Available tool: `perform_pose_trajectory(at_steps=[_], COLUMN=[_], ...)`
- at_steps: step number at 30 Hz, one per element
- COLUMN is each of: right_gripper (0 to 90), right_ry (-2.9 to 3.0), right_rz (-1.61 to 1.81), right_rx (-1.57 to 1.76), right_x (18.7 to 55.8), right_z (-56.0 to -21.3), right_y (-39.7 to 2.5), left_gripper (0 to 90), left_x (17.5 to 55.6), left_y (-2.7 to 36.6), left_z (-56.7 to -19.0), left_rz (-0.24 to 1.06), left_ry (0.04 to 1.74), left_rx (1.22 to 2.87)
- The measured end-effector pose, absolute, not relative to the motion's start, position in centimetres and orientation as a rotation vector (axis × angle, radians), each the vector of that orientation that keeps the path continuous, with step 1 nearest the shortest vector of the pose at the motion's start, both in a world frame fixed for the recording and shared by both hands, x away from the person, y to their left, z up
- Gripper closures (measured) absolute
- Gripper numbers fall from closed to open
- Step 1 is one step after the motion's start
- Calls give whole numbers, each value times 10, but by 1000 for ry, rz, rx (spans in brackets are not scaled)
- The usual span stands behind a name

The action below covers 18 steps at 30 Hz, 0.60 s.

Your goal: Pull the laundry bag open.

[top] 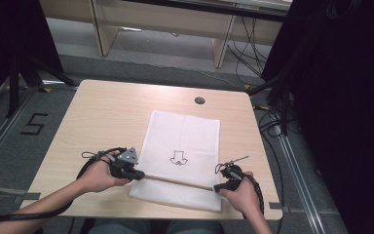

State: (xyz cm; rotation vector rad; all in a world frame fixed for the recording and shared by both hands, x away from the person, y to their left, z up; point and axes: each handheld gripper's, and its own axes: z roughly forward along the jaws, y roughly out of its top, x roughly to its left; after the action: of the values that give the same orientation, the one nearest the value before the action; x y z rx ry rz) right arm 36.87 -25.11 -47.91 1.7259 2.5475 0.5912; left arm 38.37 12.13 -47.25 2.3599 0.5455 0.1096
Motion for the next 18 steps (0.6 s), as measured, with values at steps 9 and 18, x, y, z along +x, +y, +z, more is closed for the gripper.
perform_pose_trajectory(at_steps=[9, 18], right_gripper=[900, 900], right_ry=[2553, 2556], right_rz=[585, 582], right_rx=[1721, 1720], right_x=[369, 369], right_z=[-479, -478], right_y=[-251, -249], left_gripper=[876, 876], left_x=[385, 383], left_y=[144, 163], left_z=[-475, -479], left_rz=[162, 167], left_ry=[553, 622], left_rx=[2414, 2423])
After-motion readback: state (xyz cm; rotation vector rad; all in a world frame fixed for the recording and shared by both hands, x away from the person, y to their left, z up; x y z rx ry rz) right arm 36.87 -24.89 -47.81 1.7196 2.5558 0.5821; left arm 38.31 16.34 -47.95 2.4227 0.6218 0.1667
